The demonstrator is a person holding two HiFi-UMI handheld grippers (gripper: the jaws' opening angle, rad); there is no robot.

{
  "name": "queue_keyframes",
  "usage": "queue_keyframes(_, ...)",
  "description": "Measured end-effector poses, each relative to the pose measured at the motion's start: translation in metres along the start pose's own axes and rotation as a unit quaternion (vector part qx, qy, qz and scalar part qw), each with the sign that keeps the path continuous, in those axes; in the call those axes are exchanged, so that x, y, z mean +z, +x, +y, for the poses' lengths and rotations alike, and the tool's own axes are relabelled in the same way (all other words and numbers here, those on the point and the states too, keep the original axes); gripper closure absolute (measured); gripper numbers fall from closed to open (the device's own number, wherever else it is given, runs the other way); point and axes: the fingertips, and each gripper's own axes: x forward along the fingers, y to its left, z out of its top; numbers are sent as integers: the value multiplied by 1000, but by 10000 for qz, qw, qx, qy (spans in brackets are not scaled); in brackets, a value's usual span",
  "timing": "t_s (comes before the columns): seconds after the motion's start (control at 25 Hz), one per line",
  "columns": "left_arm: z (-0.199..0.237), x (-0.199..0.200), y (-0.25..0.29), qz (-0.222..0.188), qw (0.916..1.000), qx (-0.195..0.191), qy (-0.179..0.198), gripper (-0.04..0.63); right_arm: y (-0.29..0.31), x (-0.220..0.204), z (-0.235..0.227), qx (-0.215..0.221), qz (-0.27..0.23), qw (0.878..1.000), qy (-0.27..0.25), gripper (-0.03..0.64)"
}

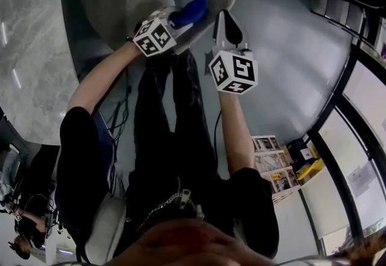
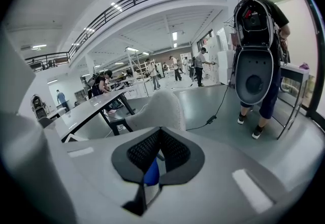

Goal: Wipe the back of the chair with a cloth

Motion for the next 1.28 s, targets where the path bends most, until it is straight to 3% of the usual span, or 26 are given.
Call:
queue_keyframes(0.16,68,-3,-16,-98,9961,869,-147,479,-1,9,1,75,-46,9992,-381,614)
queue_keyframes(0.28,127,-6,-33,-106,9867,1602,-237,479,5,11,7,133,-50,9978,-641,614)
queue_keyframes(0.48,207,-17,-65,-101,9619,2656,-635,479,31,20,36,476,-65,9938,-1005,614)
queue_keyframes(0.76,274,-25,-98,-237,9274,3516,-1254,480,53,28,64,846,-40,9892,-1199,614)
queue_keyframes(0.84,282,-27,-101,-230,9186,3689,-1398,481,54,21,65,898,69,9879,-1265,614)
queue_keyframes(0.92,287,-28,-96,-196,9155,3747,-1455,482,55,16,63,909,144,9876,-1270,614)
queue_keyframes(1.16,289,-29,-82,-204,9136,3757,-1539,483,55,8,55,868,224,9885,-1215,614)
queue_keyframes(1.28,283,-24,-75,-201,9178,3670,-1505,483,54,2,51,822,280,9890,-1196,614)
